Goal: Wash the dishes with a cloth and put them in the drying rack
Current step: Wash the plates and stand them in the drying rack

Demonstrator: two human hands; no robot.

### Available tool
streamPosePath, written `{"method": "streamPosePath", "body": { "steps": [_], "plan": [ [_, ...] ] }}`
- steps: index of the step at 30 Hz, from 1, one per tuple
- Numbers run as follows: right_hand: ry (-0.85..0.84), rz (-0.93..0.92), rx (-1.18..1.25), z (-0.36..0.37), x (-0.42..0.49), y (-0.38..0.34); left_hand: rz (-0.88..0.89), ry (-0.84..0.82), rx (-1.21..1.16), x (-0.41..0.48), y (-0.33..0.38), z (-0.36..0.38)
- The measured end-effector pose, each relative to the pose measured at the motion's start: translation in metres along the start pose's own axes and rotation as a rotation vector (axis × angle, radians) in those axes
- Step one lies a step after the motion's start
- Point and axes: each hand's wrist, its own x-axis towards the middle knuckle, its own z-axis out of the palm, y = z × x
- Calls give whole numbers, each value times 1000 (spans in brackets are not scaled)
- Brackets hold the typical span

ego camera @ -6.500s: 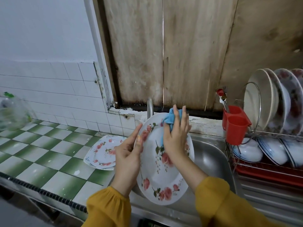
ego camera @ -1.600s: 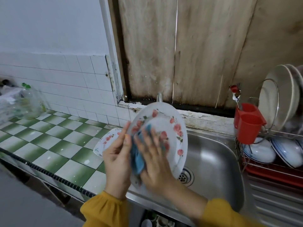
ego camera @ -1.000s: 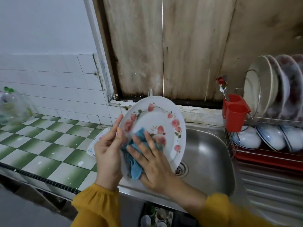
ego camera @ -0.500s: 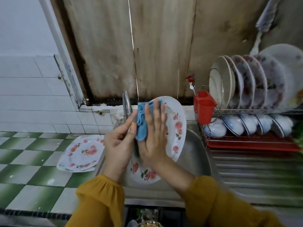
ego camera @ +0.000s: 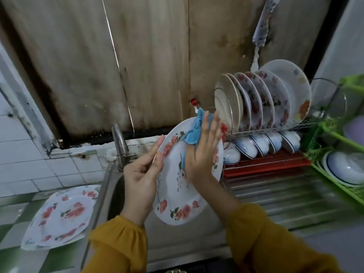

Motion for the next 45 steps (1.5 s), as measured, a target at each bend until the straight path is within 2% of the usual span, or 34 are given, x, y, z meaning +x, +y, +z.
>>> {"method": "streamPosePath", "body": {
  "steps": [4, 6, 7, 9, 12, 16, 19, 21, 23, 25, 26, 29, 31, 35, 38, 41, 43, 45],
  "plan": [
    [-393, -504, -66, -20, -57, 0, -36, 102, -126, 14, -1, 3],
    [-439, -572, -191, -36, -74, 31, -61, 146, -208, 26, 2, -1],
    [-400, -492, -250, -43, -76, 48, -70, 159, -235, 30, 3, -3],
    [-284, -210, -259, -57, -69, 75, -103, 177, -277, 38, 0, -2],
    [-125, 178, -70, -79, -40, 85, -178, 237, -330, 45, -12, 7],
    [109, 547, 97, -116, -2, 89, -217, 272, -338, 42, -26, 30],
    [228, 820, 404, -151, 16, 84, -220, 247, -336, 32, -32, 52],
    [159, 934, 618, -173, 18, 78, -243, 226, -340, 25, -36, 67],
    [9, 799, 550, -196, 13, 78, -288, 204, -361, 20, -41, 84],
    [-75, 611, 313, -213, 7, 89, -329, 186, -386, 18, -46, 100],
    [-89, 590, 215, -221, 7, 92, -342, 178, -391, 16, -48, 108],
    [-120, 668, 64, -247, 12, 99, -336, 149, -355, 11, -55, 136],
    [-97, 703, 12, -266, 18, 99, -267, 138, -268, 10, -60, 156],
    [-10, 705, 41, -300, 32, 95, -178, 44, -82, 14, -68, 186],
    [80, 668, 99, -324, 45, 89, -195, -119, 103, 16, -80, 202],
    [142, 610, 125, -349, 59, 76, -166, -280, 408, 19, -93, 214],
    [129, 577, 83, -360, 64, 70, -26, -341, 673, 21, -95, 219],
    [80, 510, -21, -364, 65, 68, 136, -379, 811, 25, -87, 229]
  ]
}}
